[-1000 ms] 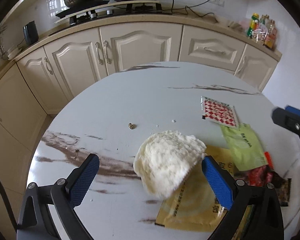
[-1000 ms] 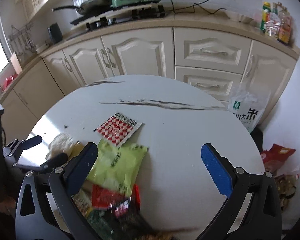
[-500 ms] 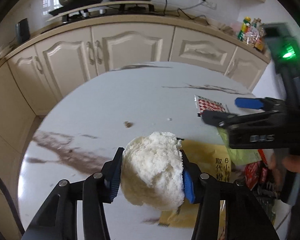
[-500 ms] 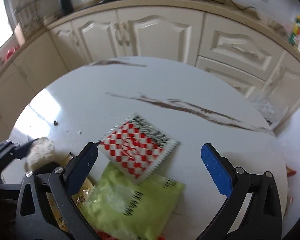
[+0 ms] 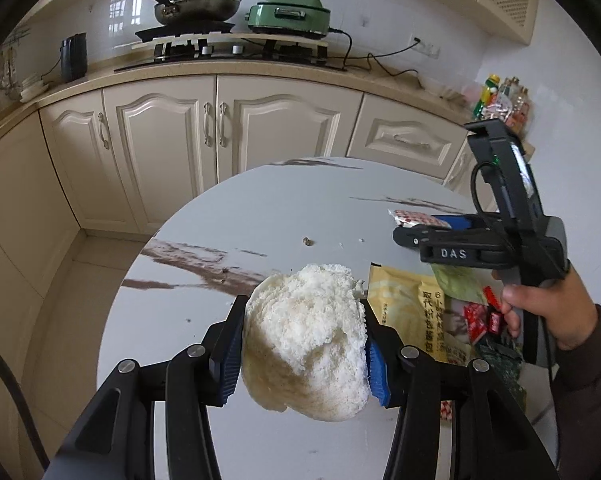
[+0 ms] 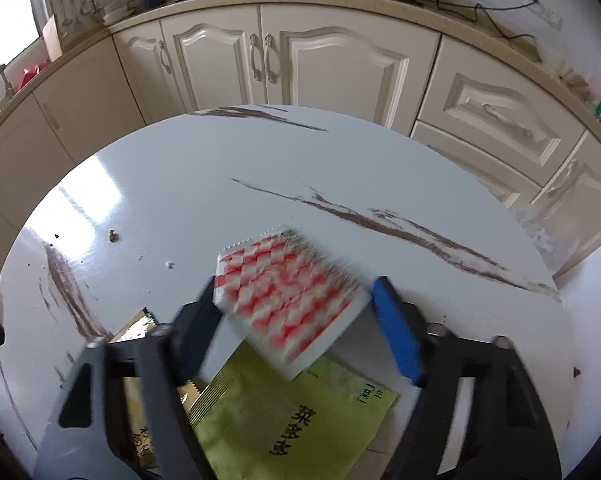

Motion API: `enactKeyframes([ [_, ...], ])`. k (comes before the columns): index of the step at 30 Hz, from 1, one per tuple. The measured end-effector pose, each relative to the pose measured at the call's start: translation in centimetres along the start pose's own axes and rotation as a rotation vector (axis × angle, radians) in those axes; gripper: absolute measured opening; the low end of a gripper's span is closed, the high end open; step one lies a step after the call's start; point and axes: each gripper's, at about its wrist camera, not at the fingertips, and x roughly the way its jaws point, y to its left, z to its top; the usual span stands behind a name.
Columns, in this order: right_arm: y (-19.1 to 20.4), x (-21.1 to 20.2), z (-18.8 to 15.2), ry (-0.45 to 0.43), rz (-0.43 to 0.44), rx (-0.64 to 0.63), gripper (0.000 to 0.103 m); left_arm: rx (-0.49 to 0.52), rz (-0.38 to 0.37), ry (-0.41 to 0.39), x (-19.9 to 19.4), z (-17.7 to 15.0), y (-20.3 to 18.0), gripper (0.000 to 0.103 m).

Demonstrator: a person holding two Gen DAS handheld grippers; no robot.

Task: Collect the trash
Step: 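Grasp the white steamed bun with the left tool while the right tool closes on the green packet, then open the right tool above the green packet while the left tool holds the bun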

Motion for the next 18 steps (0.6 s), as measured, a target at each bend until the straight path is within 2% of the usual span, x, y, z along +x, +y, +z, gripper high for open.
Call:
enactKeyframes([
  [2, -0.1, -0.1, 0.1, 0.003, 0.003, 0.000, 0.053, 0.004, 0.000, -0.001, -1.1, -0.4, 0.5, 0.048],
  [3, -0.1, -0.2, 0.1, 0.001, 0.003, 0.001, 0.041, 0.005, 0.001, -0.002, -1.8, -0.5, 0.7, 0.048],
  [4, -0.1, -0.3, 0.2, 0.002, 0.005, 0.003, 0.036, 0.004, 0.001, -0.003, -2.3, -0.8, 0.8, 0.048],
  [5, -0.2, -0.4, 0.2, 0.004, 0.002, 0.006, 0.027, 0.004, 0.000, -0.004, -2.9, -1.0, 1.0, 0.048],
  [7, -0.2, -0.5, 0.2, 0.010, 0.010, 0.010, 0.024, 0.003, 0.002, -0.008, -4.4, -1.4, 1.7, 0.048],
  [10, 0.0, -0.9, 0.0, 0.015, -0.001, 0.010, 0.026, -0.010, 0.016, -0.025, -6.6, -2.2, 2.7, 0.048],
  [13, 0.7, -2.3, 0.3, -0.011, -0.017, 0.000, 0.046, -0.020, 0.029, -0.044, -8.5, -3.1, 3.9, 0.048],
  [15, 1.8, -3.6, 0.9, -0.043, -0.006, -0.016, 0.063, -0.029, 0.050, -0.057, -9.6, -3.7, 4.7, 0.048],
  [16, 2.5, -4.0, 1.3, -0.056, -0.008, -0.024, 0.068, -0.035, 0.054, -0.061, -9.9, -3.9, 5.0, 0.048],
  [17, 3.2, -4.4, 1.7, -0.067, -0.007, -0.031, 0.081, -0.043, 0.057, -0.063, -10.2, -4.1, 5.3, 0.048],
  [18, 4.4, -4.5, 2.3, -0.078, 0.005, -0.038, 0.089, -0.054, 0.068, -0.066, -10.4, -4.3, 5.7, 0.048],
])
